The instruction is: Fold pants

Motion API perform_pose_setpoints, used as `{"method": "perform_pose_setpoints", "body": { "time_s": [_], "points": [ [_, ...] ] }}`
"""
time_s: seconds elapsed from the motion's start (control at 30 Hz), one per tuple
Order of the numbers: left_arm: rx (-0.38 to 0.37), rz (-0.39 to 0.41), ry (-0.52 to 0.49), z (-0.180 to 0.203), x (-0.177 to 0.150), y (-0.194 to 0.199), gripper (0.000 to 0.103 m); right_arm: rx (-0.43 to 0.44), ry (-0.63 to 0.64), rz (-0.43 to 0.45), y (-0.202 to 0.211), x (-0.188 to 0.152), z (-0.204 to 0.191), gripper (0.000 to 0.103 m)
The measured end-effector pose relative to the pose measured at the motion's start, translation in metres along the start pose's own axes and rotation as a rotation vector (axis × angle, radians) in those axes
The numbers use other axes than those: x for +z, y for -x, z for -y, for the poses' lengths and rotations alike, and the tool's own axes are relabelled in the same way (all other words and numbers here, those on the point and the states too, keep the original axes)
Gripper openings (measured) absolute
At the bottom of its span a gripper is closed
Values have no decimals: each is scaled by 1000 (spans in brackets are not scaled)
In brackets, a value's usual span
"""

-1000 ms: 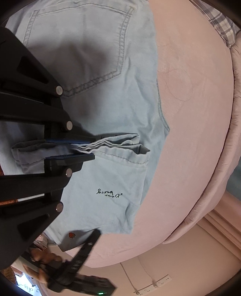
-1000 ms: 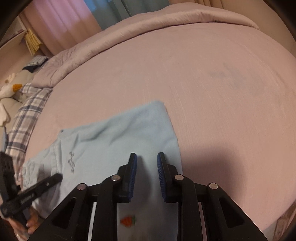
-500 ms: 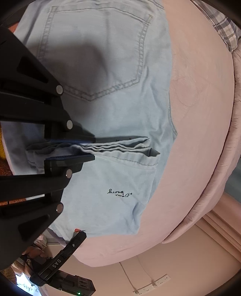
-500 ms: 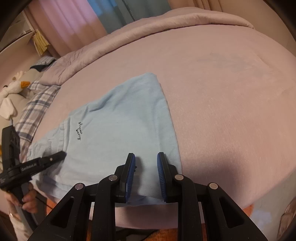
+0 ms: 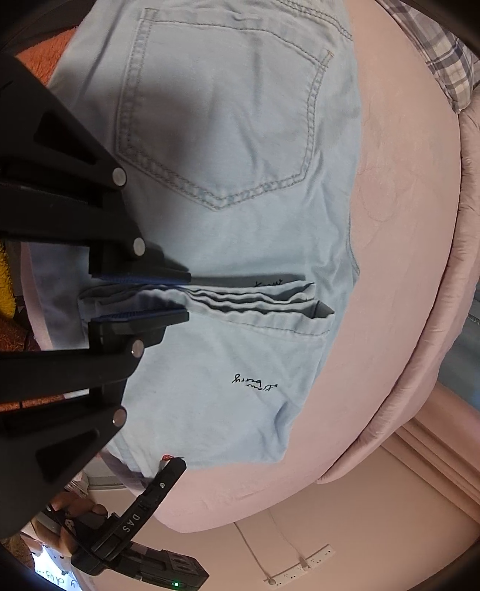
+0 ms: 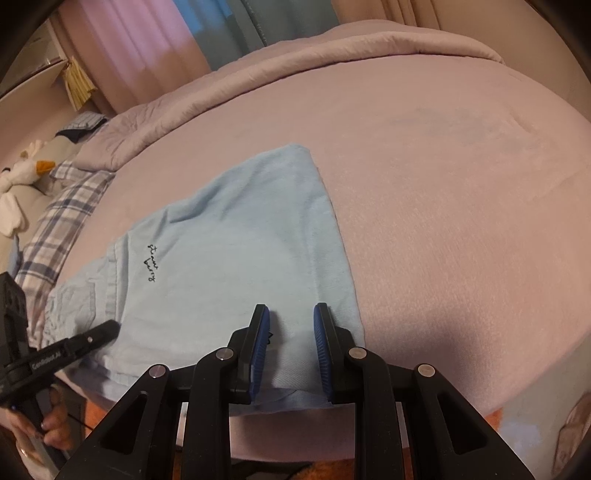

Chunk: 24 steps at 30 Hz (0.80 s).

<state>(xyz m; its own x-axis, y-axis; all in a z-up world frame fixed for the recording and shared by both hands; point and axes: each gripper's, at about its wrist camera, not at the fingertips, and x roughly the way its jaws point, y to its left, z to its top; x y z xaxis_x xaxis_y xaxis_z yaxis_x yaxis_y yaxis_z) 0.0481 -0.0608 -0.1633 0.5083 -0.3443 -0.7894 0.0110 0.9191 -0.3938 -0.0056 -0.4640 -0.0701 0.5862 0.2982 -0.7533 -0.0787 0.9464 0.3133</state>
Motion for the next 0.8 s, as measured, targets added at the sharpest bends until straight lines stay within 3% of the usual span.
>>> {"method": "perform_pose_setpoints", "body": {
  "time_s": [0.8],
  "points": [
    [-16,13,20,1,-15,5,18,-50,-6,7,-4,-1,-10,23]
  ]
}}
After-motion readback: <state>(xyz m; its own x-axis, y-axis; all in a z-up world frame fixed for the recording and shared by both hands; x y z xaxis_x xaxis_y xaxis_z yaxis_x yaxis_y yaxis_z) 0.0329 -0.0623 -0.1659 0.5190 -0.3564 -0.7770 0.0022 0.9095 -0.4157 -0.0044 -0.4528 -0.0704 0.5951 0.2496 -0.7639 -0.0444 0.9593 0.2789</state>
